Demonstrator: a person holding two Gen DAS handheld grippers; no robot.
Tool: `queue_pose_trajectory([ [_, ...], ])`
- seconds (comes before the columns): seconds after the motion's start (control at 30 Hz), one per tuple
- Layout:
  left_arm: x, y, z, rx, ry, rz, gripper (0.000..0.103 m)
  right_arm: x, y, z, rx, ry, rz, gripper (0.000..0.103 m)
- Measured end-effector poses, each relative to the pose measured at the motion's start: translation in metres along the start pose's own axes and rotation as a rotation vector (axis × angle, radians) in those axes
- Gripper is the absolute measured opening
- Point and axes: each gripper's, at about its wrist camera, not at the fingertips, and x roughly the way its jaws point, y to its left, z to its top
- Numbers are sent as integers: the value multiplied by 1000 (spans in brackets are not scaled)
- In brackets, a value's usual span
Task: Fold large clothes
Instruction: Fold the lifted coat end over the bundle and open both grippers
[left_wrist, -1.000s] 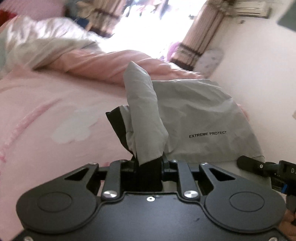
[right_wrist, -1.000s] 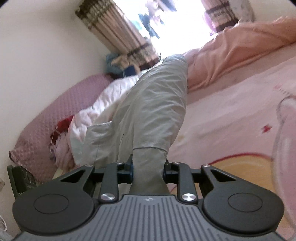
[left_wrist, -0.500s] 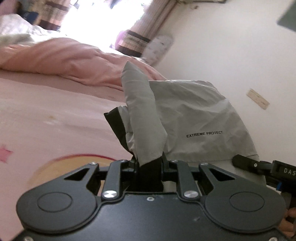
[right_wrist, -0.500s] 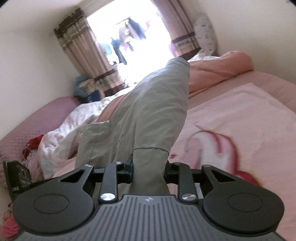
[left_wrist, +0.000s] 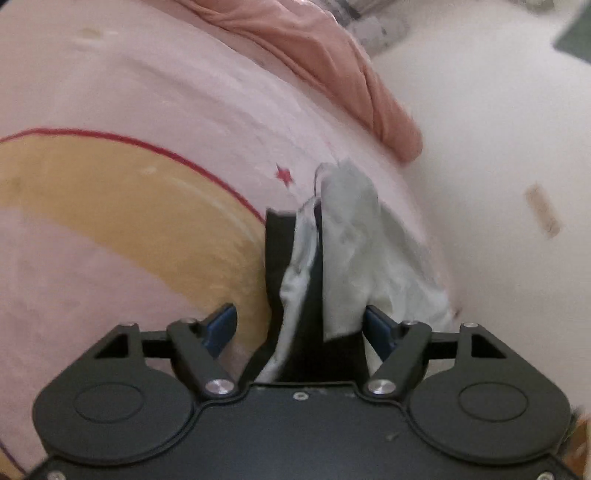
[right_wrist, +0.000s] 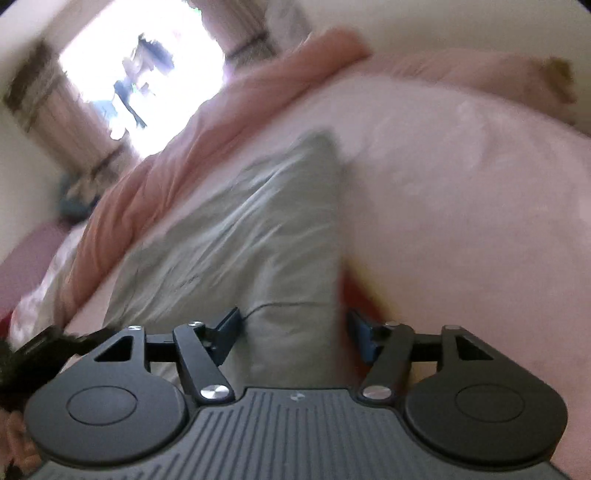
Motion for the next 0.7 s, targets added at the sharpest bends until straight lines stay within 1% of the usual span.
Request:
queue_pose_trajectory([
  [0.07,-13,2,10,-12,-61,64,76,-17,10,-2,-3,-90,-98,75],
  [0.1,-24,-3,13,-2,-119,92,76,-29,20,-5,-18,-155,-141,57],
  [0.13,-35,-11,13,28,-182,108,77,-38,28,-5,-50,-210,-185,51],
  [0.17,-45,-24,9,76,-238,121,80,-46,45,-8,-120,-259,-212,46],
  [0.2,-52,-37,6,132,-277,121,84,-53,60,-12,-197,-298,-207,46],
  [0.23,-60,-50,-8,196,-304,113,86,-58,80,-19,-279,-338,-191,46],
  [0.27,-62,-64,-17,263,-332,101,92,-57,93,-24,-341,-356,-178,46],
  [0.3,-64,-73,-24,330,-365,90,102,-54,103,-31,-401,-370,-162,47],
  [0.33,-64,-80,-35,398,-401,87,103,-47,111,-42,-458,-394,-156,49],
  [0.37,-63,-85,-51,463,-429,95,103,-39,111,-50,-490,-411,-169,54],
  [0.4,-56,-89,-66,517,-433,121,103,-25,111,-60,-501,-406,-202,55],
  [0.43,-43,-87,-76,551,-399,157,103,-13,109,-67,-496,-381,-236,55],
  [0.5,-19,-66,-86,547,-300,218,103,13,96,-80,-498,-312,-324,54],
  [0.53,-9,-55,-90,529,-251,254,103,11,95,-84,-505,-324,-318,54],
  [0.57,-5,-44,-93,503,-221,271,103,3,100,-86,-509,-341,-299,55],
  [0.6,-5,-39,-89,471,-222,253,103,-5,102,-85,-507,-345,-278,54],
  [0.63,-13,-36,-87,445,-241,240,103,-15,105,-85,-504,-357,-254,55],
  [0.67,-25,-35,-85,435,-267,244,103,-25,106,-86,-499,-378,-226,57],
  [0.7,-41,-36,-90,438,-290,245,103,-36,107,-89,-496,-396,-206,64],
])
